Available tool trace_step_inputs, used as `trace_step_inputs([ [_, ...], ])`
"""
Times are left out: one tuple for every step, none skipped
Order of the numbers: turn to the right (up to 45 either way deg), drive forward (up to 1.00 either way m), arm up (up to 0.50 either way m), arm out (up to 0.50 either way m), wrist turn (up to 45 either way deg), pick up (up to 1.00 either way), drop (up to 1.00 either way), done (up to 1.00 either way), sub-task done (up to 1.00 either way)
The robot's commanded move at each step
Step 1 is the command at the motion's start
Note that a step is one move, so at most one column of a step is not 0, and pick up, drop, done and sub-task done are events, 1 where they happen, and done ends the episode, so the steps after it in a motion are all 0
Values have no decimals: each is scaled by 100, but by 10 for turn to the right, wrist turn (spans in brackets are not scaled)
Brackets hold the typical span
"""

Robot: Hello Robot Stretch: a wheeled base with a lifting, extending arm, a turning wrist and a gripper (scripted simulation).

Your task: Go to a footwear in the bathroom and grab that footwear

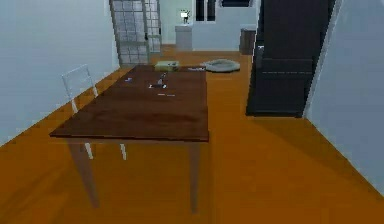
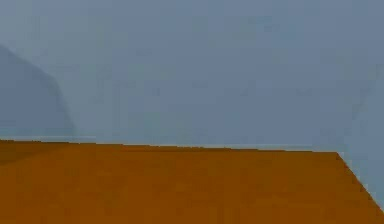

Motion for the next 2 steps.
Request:
trace_step_inputs([
  [-450,0,0,0,0,0,0,0,0],
  [-210,0,0,0,0,0,0,0,0],
])
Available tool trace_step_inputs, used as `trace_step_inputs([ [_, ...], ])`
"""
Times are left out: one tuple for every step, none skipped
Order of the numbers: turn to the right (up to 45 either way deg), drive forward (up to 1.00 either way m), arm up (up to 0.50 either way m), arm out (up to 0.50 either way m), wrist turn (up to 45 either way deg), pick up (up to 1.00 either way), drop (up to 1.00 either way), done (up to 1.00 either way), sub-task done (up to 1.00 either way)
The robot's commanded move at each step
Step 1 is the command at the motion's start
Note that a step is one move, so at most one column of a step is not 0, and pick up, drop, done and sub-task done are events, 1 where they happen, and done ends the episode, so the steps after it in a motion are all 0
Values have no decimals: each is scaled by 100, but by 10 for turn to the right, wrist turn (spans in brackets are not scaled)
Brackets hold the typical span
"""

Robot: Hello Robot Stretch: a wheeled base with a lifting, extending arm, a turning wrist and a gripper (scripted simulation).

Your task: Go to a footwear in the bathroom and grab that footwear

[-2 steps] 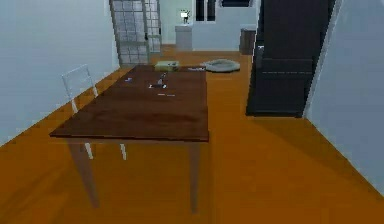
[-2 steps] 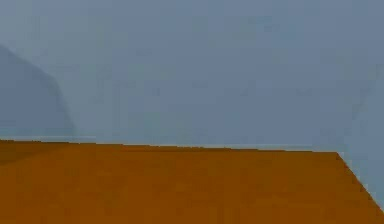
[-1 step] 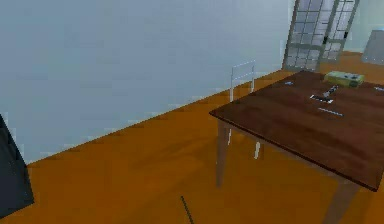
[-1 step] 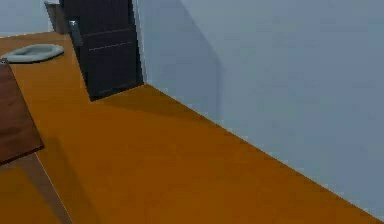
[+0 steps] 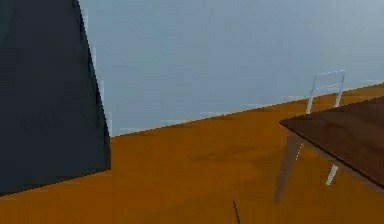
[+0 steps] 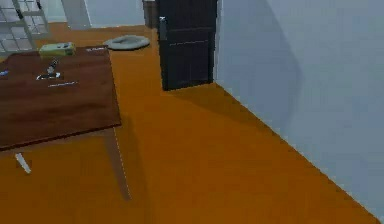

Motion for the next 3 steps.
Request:
trace_step_inputs([
  [0,100,0,0,0,0,0,0,0],
  [-60,0,0,0,0,0,0,0,0],
  [-30,0,0,0,0,0,0,0,0],
])
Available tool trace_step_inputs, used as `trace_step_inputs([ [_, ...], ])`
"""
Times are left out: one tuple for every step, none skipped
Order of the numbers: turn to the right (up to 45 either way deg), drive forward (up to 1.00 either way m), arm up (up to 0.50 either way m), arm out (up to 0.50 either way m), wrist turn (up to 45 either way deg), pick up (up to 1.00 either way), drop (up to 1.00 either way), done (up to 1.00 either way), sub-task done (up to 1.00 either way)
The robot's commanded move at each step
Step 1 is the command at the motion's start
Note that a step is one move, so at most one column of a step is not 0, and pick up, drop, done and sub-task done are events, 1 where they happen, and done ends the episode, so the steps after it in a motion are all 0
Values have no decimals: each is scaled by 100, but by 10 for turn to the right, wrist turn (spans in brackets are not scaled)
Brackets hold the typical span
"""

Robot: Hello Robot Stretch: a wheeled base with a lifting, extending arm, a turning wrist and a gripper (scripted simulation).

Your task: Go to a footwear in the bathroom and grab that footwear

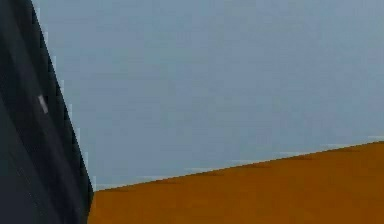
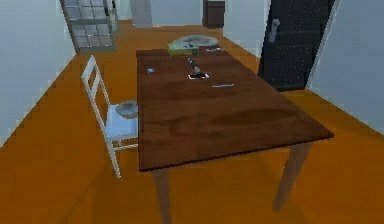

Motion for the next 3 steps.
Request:
trace_step_inputs([
  [0,20,0,0,0,0,0,0,0],
  [420,0,0,0,0,0,0,0,0],
  [0,35,0,0,0,0,0,0,0],
])
